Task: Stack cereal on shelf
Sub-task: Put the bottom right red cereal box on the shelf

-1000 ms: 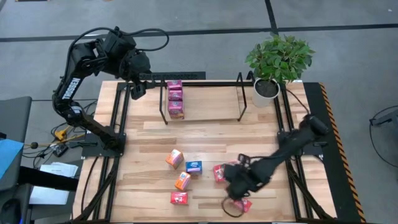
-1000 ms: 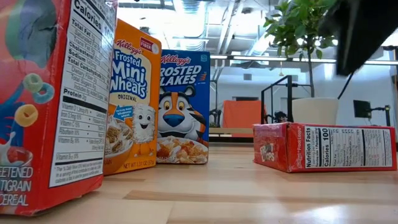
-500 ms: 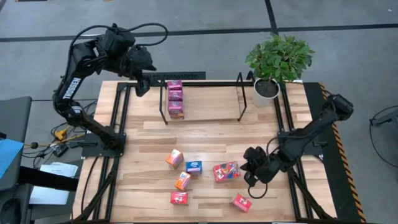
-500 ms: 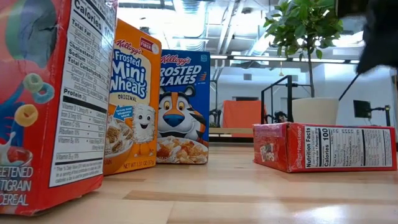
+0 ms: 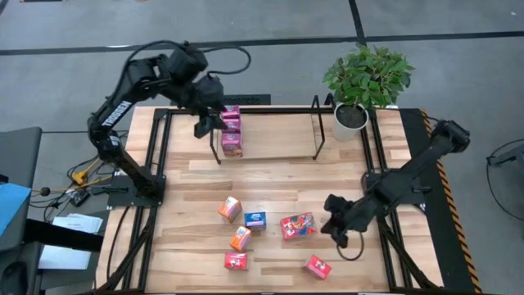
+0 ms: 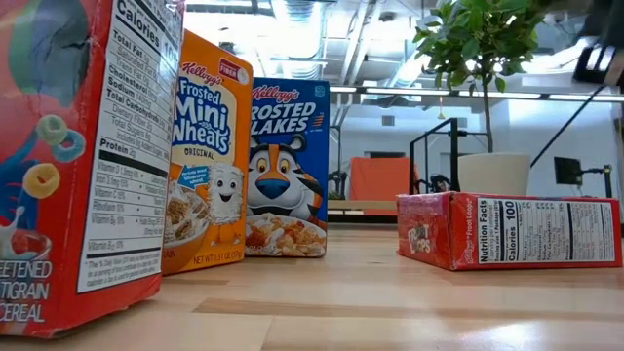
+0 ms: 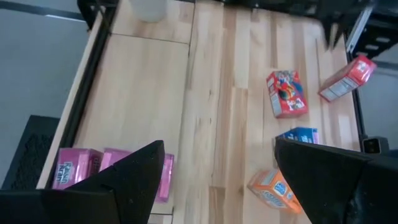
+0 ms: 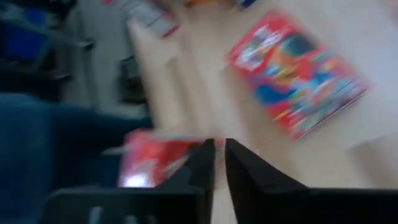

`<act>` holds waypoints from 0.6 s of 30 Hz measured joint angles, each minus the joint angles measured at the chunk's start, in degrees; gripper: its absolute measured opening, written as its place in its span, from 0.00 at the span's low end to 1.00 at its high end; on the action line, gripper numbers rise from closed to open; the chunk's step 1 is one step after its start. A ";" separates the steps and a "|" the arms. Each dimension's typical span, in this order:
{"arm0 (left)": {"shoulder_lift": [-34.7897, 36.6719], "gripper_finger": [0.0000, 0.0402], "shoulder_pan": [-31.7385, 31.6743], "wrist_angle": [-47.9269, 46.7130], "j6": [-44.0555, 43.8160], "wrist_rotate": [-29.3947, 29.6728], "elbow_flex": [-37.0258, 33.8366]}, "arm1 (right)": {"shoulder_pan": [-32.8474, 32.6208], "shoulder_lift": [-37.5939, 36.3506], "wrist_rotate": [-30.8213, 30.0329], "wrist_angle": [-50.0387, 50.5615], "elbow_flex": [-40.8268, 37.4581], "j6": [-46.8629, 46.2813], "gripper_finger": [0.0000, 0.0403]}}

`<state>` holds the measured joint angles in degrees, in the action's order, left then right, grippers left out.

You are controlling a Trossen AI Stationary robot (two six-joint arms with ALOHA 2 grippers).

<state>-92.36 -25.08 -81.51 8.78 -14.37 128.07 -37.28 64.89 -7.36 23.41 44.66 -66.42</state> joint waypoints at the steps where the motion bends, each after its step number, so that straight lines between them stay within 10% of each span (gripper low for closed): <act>1: -0.43 0.74 0.43 -0.01 0.45 0.00 0.00 | -0.01 -0.70 2.70 1.70 1.92 -1.26 0.19; 18: -1.13 0.74 2.38 -5.34 5.75 -1.85 0.00 | -4.85 23.67 10.55 35.88 42.24 3.94 0.53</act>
<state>-93.49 -22.70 -86.85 14.53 -16.23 128.07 -42.13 88.56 3.19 59.29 86.90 -62.48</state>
